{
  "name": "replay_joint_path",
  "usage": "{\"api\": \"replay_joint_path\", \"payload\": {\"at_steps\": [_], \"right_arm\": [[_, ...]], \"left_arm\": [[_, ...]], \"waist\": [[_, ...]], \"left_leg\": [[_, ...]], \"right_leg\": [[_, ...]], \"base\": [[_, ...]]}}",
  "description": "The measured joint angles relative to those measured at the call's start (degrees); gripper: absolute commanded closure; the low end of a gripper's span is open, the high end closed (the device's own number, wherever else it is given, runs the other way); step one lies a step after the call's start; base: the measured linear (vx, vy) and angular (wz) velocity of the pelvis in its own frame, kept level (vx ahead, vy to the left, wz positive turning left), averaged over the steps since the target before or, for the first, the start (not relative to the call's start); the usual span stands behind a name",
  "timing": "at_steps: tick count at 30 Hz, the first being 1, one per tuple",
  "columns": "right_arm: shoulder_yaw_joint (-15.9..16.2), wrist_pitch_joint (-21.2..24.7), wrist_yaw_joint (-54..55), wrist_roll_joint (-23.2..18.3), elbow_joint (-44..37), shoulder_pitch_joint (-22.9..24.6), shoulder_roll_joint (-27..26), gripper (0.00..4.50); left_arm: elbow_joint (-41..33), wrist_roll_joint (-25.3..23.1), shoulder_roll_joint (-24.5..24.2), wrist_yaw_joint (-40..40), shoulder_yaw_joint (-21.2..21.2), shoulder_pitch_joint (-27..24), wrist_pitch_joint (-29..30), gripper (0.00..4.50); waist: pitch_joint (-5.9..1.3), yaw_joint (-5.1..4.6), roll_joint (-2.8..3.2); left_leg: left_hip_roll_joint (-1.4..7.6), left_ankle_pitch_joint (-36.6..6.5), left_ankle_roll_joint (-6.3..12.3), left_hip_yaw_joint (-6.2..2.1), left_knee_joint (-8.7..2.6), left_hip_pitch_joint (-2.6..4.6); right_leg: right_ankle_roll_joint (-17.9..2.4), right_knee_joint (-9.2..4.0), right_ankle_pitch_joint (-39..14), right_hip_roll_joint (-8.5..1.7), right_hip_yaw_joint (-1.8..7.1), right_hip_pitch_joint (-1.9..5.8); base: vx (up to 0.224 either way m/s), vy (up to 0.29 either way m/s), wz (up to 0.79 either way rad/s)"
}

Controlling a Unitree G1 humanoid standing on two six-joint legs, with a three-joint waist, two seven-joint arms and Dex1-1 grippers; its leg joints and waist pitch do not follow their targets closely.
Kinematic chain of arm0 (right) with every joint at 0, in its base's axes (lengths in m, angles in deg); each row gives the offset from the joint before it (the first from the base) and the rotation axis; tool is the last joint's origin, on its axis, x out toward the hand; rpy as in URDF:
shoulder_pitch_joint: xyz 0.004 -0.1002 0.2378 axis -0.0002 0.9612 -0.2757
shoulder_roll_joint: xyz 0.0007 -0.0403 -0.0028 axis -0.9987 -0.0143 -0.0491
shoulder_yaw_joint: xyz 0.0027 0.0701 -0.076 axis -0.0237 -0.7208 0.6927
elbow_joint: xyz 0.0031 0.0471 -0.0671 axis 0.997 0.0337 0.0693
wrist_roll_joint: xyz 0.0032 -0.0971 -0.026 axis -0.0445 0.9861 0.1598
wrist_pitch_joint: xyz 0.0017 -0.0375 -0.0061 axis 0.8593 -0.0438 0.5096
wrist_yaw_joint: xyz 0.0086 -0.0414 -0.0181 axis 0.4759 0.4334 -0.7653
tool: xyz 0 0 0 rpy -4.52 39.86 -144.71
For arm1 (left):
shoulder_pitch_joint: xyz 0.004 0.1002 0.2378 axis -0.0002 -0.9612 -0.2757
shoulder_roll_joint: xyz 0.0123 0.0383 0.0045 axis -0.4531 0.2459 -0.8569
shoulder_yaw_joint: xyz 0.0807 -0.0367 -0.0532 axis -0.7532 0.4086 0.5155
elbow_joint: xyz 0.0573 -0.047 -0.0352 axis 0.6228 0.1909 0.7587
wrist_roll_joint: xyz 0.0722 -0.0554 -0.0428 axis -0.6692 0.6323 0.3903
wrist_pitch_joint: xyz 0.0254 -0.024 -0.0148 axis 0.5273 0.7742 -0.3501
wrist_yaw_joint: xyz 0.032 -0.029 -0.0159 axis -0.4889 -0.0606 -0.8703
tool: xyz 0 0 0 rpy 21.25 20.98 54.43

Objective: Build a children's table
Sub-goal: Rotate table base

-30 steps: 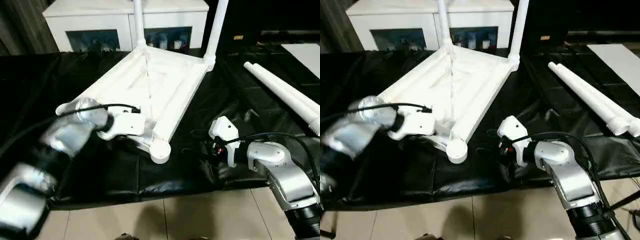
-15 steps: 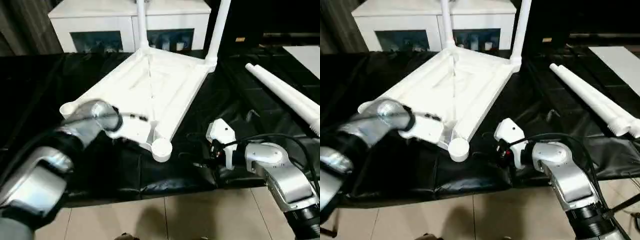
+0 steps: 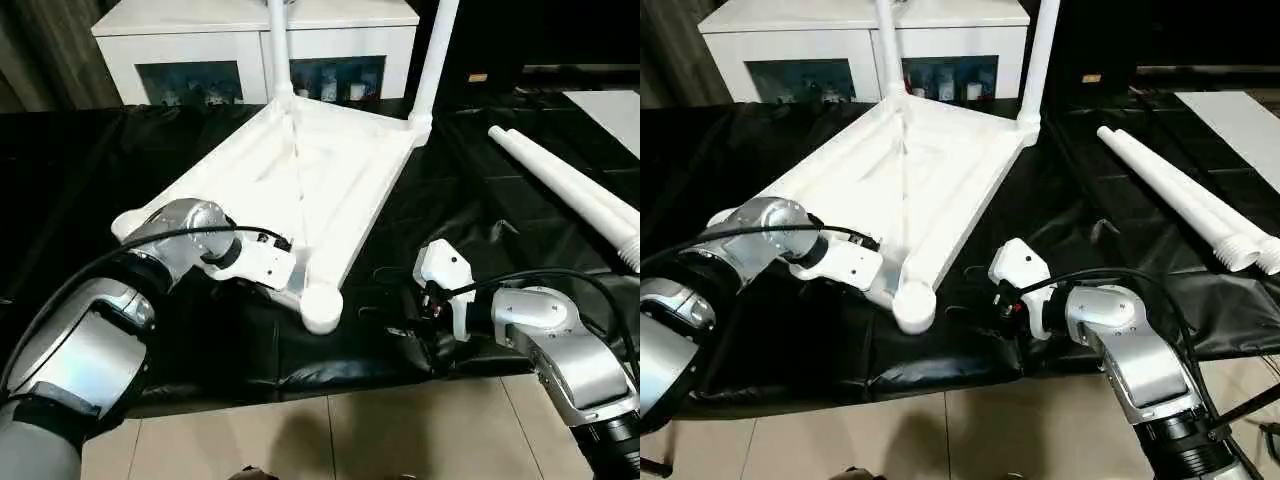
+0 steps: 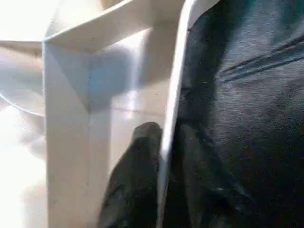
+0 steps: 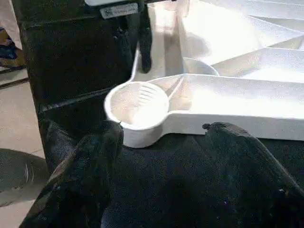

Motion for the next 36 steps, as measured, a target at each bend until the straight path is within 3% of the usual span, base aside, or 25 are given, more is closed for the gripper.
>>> {"api": "replay_joint_path", "payload": {"at_steps": [5,11,18,24,27,30,36], "right_arm": [[0.0,0.0,0.0,0.0,0.0,0.0,0.0,1.27],[0.1,0.0,0.1,0.0,0.0,0.0,0.0,1.27],[0.1,0.0,0.3,-0.2,-0.2,0.5,-0.1,1.27],[0.2,-0.1,0.2,-0.2,-0.1,0.5,-0.2,1.27],[0.3,-0.1,0.2,-0.2,-0.1,0.5,-0.3,1.27],[0.4,-0.1,0.6,-0.2,-0.1,0.4,-0.4,1.27],[0.5,-0.6,3.3,1.6,1.5,0.1,-0.9,1.27]], "left_arm": [[-1.5,0.4,-0.6,4.6,0.0,-0.4,2.0,4.2],[-12.1,1.8,-3.4,9.5,0.5,-5.0,10.7,4.5],[-33.2,4.4,-4.9,8.4,7.6,-17.7,31.6,4.5],[-45.6,4.5,-5.9,6.9,11.1,-25.6,45.0,4.5],[-47.8,4.4,-3.5,4.1,12.7,-26.8,49.9,4.5],[-47.5,5.0,2.7,-3.4,15.5,-27.3,54.3,4.5],[-39.4,7.9,9.1,-17.3,18.8,-24.3,51.0,4.5]], "waist": [[0.0,-0.02,0.0],[-0.02,-0.58,0.07],[-0.12,-1.8,0.26],[-0.13,-2.59,0.26],[-0.15,-2.55,0.3],[-0.15,-2.19,0.32],[-0.01,-2.75,0.08]], "left_leg": [[0.0,0.0,0.0,0.01,0.0,0.03],[0.01,0.0,-0.01,0.01,-0.02,0.15],[0.0,0.0,-0.03,0.14,-0.12,0.75],[-0.02,-0.1,-0.11,-0.07,-0.32,1.16],[-0.04,-0.1,-0.11,-0.07,-0.37,1.28],[-0.15,-0.1,-0.11,-0.05,-0.36,1.42],[-0.1,-0.1,-0.1,-0.34,-0.34,0.92]], "right_leg": [[0.0,0.01,0.0,0.0,0.0,0.0],[0.0,0.06,0.0,0.0,0.02,0.0],[0.0,0.06,0.0,0.01,0.15,0.33],[0.5,0.03,-0.3,0.02,0.03,0.38],[0.5,0.02,-0.3,0.02,0.04,0.35],[0.5,-0.06,-0.3,0.0,0.16,0.38],[0.4,-0.8,-0.3,0.02,-0.26,0.21]], "base": [[0.0,0.0,0.0],[0.0,0.0,0.0],[0.0,0.0,0.0],[0.0,0.0,0.0],[0.0,0.0,0.0],[0.0,0.0,0.0],[0.0,0.0,0.0]]}}
